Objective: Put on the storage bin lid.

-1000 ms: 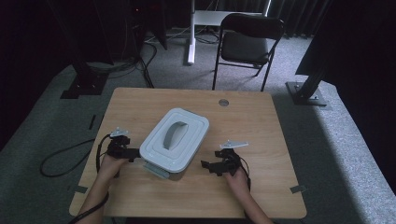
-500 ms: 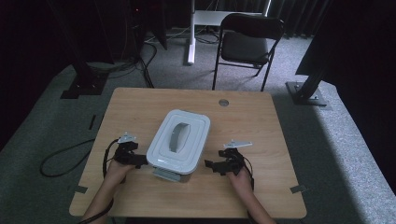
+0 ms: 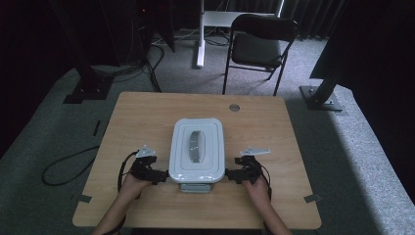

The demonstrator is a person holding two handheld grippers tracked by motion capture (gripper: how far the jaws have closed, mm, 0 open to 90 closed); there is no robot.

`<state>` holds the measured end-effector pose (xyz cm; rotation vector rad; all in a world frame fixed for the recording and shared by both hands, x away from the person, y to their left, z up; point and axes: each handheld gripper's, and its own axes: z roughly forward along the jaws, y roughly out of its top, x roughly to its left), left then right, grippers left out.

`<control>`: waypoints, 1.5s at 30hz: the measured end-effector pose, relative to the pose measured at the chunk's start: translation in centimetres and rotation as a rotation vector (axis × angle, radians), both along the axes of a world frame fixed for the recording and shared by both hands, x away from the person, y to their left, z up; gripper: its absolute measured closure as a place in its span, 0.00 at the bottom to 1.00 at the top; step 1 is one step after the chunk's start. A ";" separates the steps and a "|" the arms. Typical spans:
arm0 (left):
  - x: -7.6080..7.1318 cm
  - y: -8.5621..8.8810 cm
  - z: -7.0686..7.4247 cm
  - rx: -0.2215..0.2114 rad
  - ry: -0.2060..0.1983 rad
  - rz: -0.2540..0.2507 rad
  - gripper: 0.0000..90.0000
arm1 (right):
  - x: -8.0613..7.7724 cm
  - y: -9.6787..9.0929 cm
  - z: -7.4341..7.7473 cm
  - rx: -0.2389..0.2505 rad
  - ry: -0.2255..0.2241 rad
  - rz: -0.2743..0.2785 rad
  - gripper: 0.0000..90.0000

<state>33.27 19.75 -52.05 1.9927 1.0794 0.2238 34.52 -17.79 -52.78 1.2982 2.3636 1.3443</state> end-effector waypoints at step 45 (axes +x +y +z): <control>-1.8 6.5 -1.7 -0.028 -0.081 0.160 0.01 | -2.2 -11.0 -1.7 -0.120 -0.105 -0.364 0.14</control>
